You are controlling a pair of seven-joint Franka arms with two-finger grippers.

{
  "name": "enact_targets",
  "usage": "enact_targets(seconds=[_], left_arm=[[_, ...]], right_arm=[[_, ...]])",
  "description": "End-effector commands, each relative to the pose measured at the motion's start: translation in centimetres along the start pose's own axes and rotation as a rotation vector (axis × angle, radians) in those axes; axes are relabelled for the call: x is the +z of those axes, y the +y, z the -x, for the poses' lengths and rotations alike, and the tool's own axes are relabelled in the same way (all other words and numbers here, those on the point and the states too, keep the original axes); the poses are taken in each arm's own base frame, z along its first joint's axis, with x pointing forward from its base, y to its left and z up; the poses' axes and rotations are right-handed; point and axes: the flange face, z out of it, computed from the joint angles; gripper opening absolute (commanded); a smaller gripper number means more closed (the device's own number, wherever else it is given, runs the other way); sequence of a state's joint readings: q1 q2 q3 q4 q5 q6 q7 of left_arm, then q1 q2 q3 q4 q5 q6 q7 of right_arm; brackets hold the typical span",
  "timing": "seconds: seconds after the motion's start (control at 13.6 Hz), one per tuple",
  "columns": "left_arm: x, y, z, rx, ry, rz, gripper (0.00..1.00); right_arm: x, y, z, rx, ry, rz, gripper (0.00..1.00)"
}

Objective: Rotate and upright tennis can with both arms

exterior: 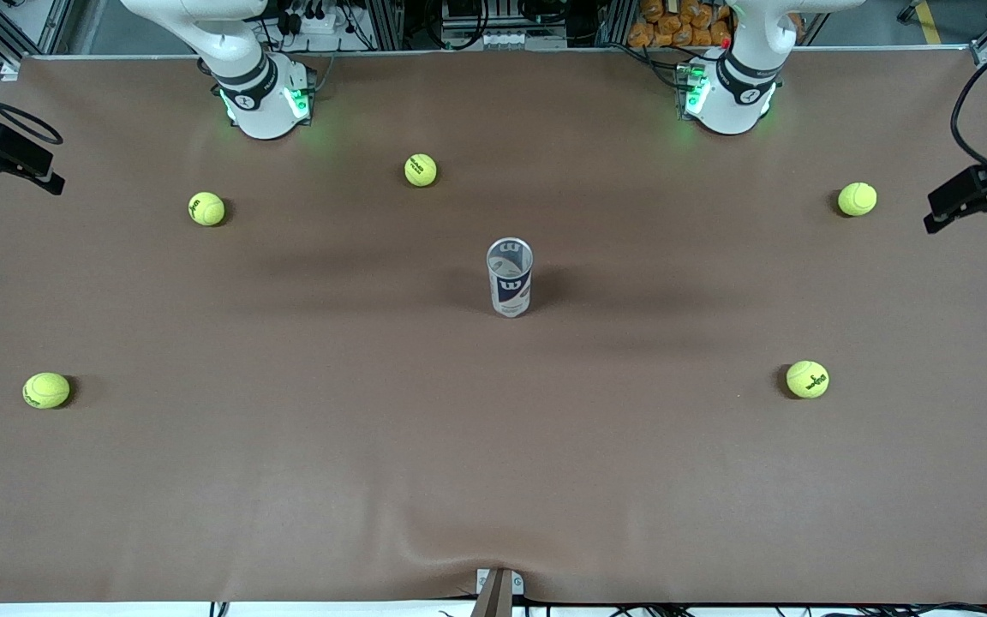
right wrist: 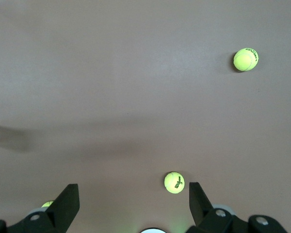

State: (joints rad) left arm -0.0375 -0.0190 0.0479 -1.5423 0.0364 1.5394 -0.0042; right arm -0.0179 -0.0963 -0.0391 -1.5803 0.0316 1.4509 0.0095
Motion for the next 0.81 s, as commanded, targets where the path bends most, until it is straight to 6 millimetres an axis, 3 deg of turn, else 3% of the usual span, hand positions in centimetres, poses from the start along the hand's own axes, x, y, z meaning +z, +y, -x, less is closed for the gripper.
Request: enact_targets(seconds=[0.0, 0.73], left_arm=[[-0.4, -0.3, 0.9, 0.048, -0.007, -0.008, 1.00], [0.7, 0.2, 0.8, 0.003, -0.033, -0.006, 1.00]], right_arm=[[-0.4, 0.0, -0.2, 0.003, 0.002, 0.009, 1.00], [-0.4, 0.0, -0.2, 0.005, 0.003, 0.009, 1.00]])
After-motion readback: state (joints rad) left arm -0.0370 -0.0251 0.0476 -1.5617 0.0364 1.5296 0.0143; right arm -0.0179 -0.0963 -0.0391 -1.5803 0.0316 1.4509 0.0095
